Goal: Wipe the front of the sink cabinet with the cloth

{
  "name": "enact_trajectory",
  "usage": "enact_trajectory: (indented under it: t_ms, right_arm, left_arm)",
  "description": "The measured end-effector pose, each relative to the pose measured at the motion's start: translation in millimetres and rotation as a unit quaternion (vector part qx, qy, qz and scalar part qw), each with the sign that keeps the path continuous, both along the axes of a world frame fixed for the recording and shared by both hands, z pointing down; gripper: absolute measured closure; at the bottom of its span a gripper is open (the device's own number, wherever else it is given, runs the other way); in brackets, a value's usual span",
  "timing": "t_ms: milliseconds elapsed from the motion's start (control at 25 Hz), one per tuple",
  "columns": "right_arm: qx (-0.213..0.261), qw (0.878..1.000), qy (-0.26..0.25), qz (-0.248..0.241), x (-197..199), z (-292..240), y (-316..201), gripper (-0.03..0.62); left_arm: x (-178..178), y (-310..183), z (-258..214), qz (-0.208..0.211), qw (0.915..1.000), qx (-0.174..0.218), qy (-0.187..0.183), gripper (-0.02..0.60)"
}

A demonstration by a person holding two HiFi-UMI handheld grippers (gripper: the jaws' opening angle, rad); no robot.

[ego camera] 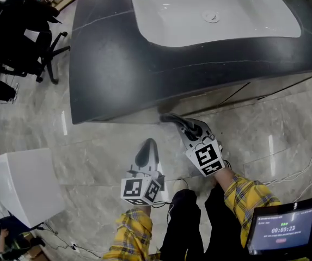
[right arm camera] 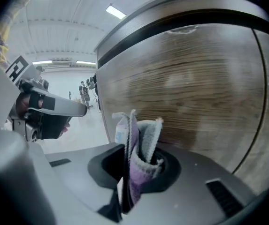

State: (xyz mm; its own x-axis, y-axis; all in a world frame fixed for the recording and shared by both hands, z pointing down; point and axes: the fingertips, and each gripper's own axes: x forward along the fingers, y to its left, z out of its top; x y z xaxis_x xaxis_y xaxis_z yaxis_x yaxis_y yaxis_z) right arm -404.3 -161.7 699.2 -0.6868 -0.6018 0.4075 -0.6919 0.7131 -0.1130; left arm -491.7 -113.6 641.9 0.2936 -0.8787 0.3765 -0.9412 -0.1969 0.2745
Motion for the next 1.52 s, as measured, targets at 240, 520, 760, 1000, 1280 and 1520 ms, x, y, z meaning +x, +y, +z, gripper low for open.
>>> enact_trajectory:
  t_ms: [240,520,760,1000,1280,1520]
  right_arm:
    - [0.002,1.000,-0.002,0.020,50.1,-5.6,-9.0,0.551]
    - [-0.001,0.999,-0.006,0.043,123.7,-5.7,-22.3,0.551]
    - [0.004,0.998,-0.001,0.062,149.8,-4.6,-31.4,0.551]
    - [0.003,0.997,0.002,0.082,178.0,-3.5,-35.8,0.551]
    - [-0.006,0.994,0.000,0.107,224.4,-12.6,-32.8,0.551]
    - [-0.009,0.993,-0.012,0.113,242.1,-32.7,-18.2,0.551]
  left_arm:
    - [50.0,-12.3,-6.0,0.024,0.9997,0.002,0.006,0.575]
    - [113.9,-23.3,-5.5,0.031,0.9995,-0.001,0.005,0.575]
    - [131.3,-30.3,-1.6,0.043,0.9991,0.000,0.009,0.575]
    - [154.4,-38.7,-3.9,0.057,0.9983,0.005,0.011,0.575]
    - [193.4,-38.3,-19.8,0.066,0.9977,0.005,0.015,0.575]
    - [223.4,-32.9,-34.8,0.086,0.9962,0.002,0.015,0.575]
